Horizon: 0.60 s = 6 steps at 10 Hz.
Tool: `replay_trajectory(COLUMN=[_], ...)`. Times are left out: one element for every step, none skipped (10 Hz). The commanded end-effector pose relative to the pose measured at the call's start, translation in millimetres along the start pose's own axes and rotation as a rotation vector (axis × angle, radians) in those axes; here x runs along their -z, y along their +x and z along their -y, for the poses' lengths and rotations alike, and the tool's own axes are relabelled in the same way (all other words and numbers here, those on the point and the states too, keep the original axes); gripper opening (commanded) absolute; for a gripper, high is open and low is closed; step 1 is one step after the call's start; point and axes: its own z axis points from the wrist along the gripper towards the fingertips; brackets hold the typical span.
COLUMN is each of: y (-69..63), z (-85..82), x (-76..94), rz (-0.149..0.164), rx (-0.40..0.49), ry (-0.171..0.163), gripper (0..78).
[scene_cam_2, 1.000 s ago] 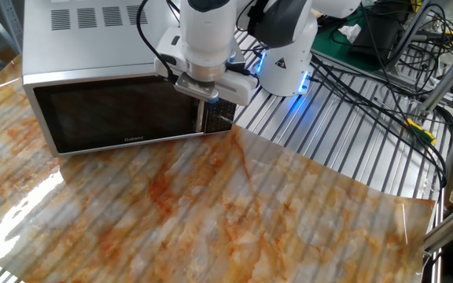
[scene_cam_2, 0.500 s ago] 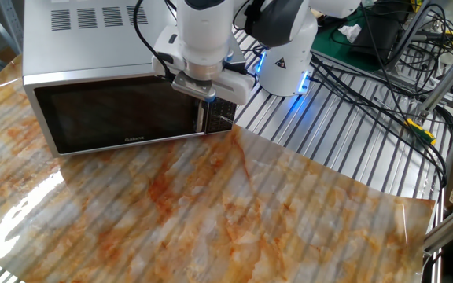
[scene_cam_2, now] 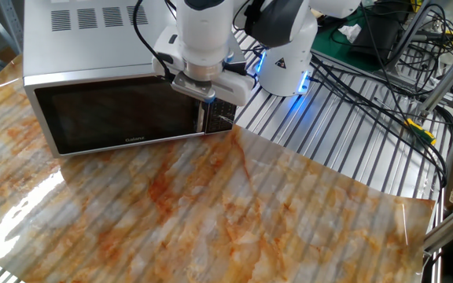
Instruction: Open the microwave door
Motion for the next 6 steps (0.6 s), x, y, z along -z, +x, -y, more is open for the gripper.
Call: replay_trajectory(y=[-20.9,-20.9,-20.9,-20.9,-20.9,-21.8], z=[-25.1,-25.1,-25.1,-25.1,-25.1,-24.7], x=[-2.7,-2.8,-2.8,-2.8,-2.8,-3.3], rz=[-0.03,-0.03,-0.032,-0.033,-0.034,-0.029], rx=[-0.179,-0.178,-0.172,-0.169,-0.159,-0.092], ry=[-0.074,-0.07,-0.067,-0.067,-0.062,-0.054], gripper=[1.2,1.2,1.2,1.2,1.2,1.2])
